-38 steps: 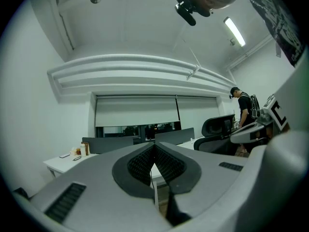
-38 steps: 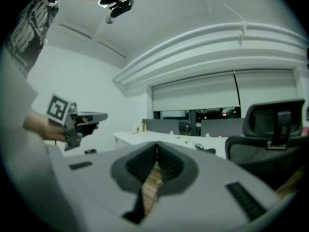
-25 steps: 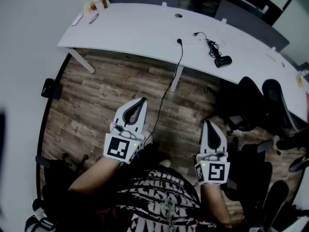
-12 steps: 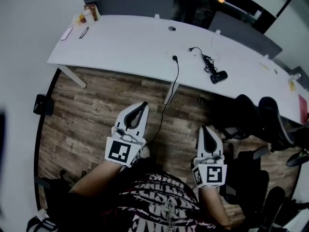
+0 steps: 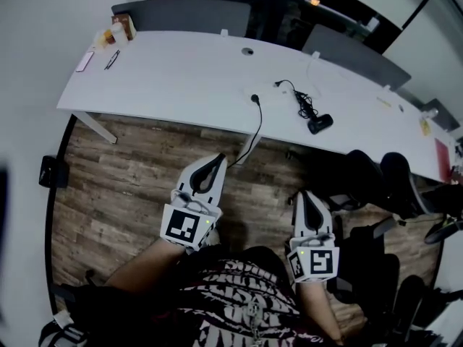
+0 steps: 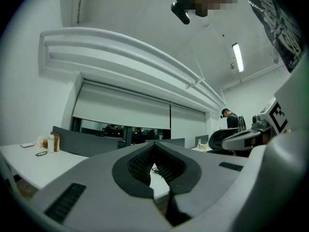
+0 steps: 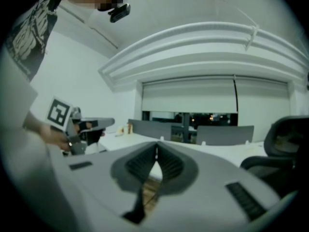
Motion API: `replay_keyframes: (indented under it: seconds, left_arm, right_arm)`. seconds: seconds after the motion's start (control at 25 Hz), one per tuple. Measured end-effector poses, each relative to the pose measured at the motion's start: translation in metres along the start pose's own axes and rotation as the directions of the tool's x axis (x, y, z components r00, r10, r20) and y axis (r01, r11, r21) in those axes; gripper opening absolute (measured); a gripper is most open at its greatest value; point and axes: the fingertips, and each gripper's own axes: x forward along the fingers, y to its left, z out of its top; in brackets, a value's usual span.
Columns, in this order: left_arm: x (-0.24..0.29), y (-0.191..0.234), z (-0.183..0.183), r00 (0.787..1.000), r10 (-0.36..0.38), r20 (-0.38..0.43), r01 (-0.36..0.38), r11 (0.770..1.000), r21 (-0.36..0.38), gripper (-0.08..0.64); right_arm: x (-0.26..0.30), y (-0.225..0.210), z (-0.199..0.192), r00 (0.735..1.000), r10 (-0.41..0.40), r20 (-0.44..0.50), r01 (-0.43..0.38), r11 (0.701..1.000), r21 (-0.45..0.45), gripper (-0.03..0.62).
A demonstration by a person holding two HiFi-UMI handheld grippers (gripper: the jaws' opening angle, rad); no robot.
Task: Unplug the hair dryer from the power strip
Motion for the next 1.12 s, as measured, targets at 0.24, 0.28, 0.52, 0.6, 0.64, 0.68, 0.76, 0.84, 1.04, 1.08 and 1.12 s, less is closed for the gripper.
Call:
replay_keyframes:
  seconds: [0.24, 0.28, 0.52, 0.6, 0.64, 0.68, 0.76, 0.84, 1.04, 1.08, 1.12]
  left_arm:
    - [0.012, -0.006, -0.011, 0.999, -0.029, -0.023, 0.029, 1.0, -0.012, 0.028]
    - [0.015, -0.007, -0.013, 0.999, -0.03, -0.028, 0.03, 0.999, -0.014, 0.028]
    - [0.034, -0.005, -0.025, 0.998, -0.004, -0.064, 0.004, 1.0, 0.001, 0.028]
    - [0.044, 0.0, -0.028, 0.997, 0.018, -0.073, -0.017, 1.0, 0.004, 0.028]
    - [0.05, 0.002, -0.029, 0.997, 0.028, -0.076, -0.027, 1.0, 0.005, 0.028]
    - [0.056, 0.004, -0.029, 0.996, 0.036, -0.077, -0.035, 0.999, 0.007, 0.028]
    - [0.068, 0.006, -0.031, 0.995, 0.049, -0.082, -0.048, 0.999, 0.011, 0.028]
    - [0.081, 0.007, -0.034, 0.994, 0.062, -0.091, -0.061, 0.998, 0.015, 0.028]
    - [0.118, 0.009, -0.032, 0.991, 0.097, -0.09, -0.095, 0.995, 0.024, 0.028]
    - [0.126, 0.009, -0.03, 0.991, 0.105, -0.087, -0.102, 0.994, 0.028, 0.028]
    - [0.133, 0.009, -0.027, 0.99, 0.112, -0.083, -0.11, 0.993, 0.033, 0.028]
  right_arm:
    - [0.008, -0.009, -0.003, 1.0, -0.008, -0.014, 0.008, 1.0, 0.021, 0.031]
    - [0.01, -0.01, -0.007, 1.0, -0.005, -0.02, 0.006, 1.0, 0.027, 0.031]
    - [0.034, -0.025, -0.021, 0.999, 0.038, -0.033, -0.035, 0.997, 0.066, 0.031]
    - [0.047, -0.033, -0.022, 0.998, 0.059, -0.034, -0.056, 0.996, 0.073, 0.031]
    - [0.054, -0.037, -0.022, 0.997, 0.07, -0.035, -0.067, 0.995, 0.076, 0.031]
    - [0.062, -0.041, -0.022, 0.996, 0.081, -0.036, -0.078, 0.994, 0.078, 0.031]
    - [0.075, -0.05, -0.022, 0.994, 0.098, -0.04, -0.095, 0.992, 0.083, 0.031]
    - [0.087, -0.06, -0.023, 0.993, 0.113, -0.045, -0.109, 0.99, 0.089, 0.031]
    - [0.117, -0.089, -0.017, 0.989, 0.147, -0.036, -0.143, 0.985, 0.097, 0.031]
    - [0.121, -0.097, -0.014, 0.988, 0.151, -0.03, -0.147, 0.984, 0.097, 0.031]
    - [0.125, -0.105, -0.01, 0.988, 0.153, -0.022, -0.151, 0.984, 0.096, 0.031]
